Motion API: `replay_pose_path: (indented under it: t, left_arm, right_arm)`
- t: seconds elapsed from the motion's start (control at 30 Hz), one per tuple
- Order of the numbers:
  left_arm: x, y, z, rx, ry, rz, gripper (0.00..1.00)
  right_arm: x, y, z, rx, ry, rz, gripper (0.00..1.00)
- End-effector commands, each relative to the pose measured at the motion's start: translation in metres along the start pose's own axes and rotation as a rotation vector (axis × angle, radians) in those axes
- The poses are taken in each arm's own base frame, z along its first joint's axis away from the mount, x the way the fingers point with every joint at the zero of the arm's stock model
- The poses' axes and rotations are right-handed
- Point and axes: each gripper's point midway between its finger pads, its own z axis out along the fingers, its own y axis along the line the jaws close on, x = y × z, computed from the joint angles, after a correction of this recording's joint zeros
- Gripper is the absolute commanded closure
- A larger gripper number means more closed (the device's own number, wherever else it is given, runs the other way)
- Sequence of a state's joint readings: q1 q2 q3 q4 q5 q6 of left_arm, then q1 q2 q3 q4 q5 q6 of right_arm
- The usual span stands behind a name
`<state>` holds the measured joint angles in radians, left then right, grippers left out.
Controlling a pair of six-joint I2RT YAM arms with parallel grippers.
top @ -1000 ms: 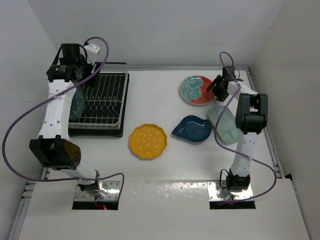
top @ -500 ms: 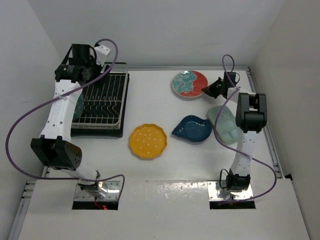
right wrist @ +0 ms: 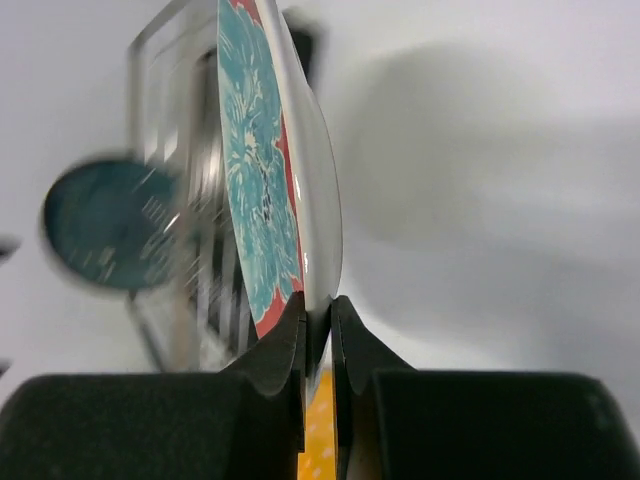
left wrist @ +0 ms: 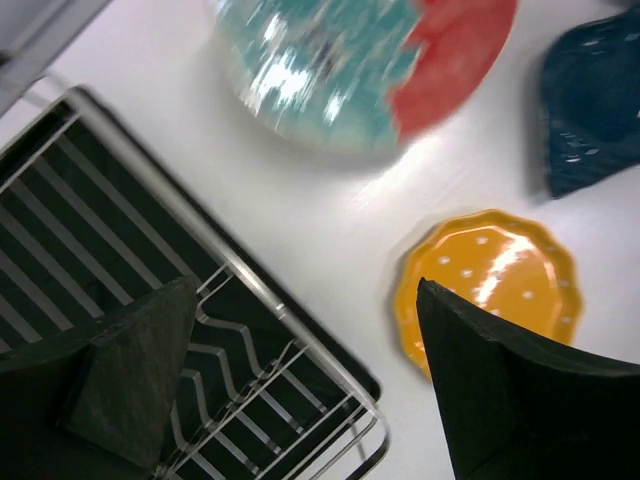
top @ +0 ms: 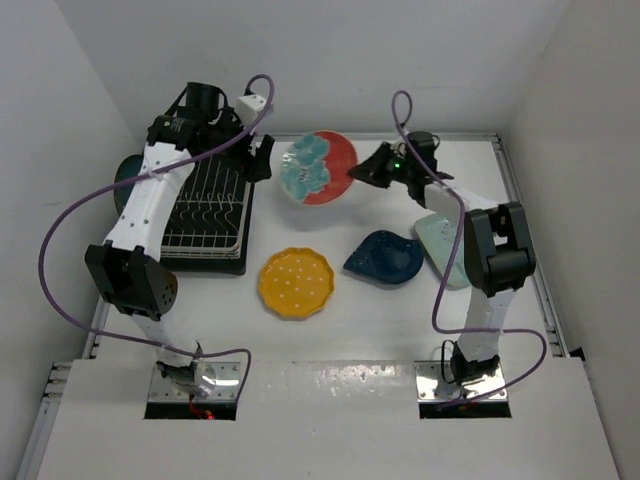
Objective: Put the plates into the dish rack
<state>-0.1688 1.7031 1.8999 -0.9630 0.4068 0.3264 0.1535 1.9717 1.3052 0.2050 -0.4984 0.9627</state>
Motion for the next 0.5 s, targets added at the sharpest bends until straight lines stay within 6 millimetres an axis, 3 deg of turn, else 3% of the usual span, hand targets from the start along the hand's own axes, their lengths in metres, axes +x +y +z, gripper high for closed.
replay_pose_path:
  t: [0.0,0.13,0.17,0.3,0.47]
  left_arm:
    - [-0.021,-0.033,0.007,0.187,-0.073,-0.033,0.04]
    - [-0.017,-0.025,0.019,0.162,-0.049,-0.064,0.01]
    - [-0.017,-0.016,0.022,0.134,-0.053,-0.090,0.01]
    - [-0.001,0.026,0.021,0.011,-0.030,-0.171,0.01]
    - [0.008,0.035,0.015,0.007,-0.030,-0.199,0.01]
  right_arm:
    - [0.023,0.149,-0.035,-0.466,0.046,-0.257,1.00]
    - [0.051,0.186,-0.046,-0.610,0.111,-0.236,1.00]
    - [0.049,0.202,-0.055,-0.677,0.089,-0.275,1.00]
    - [0.058,0.221,-0.068,-0.740,0.108,-0.282,1.00]
    - [0.063,0.225,-0.075,-0.748,0.118,-0.325,1.00]
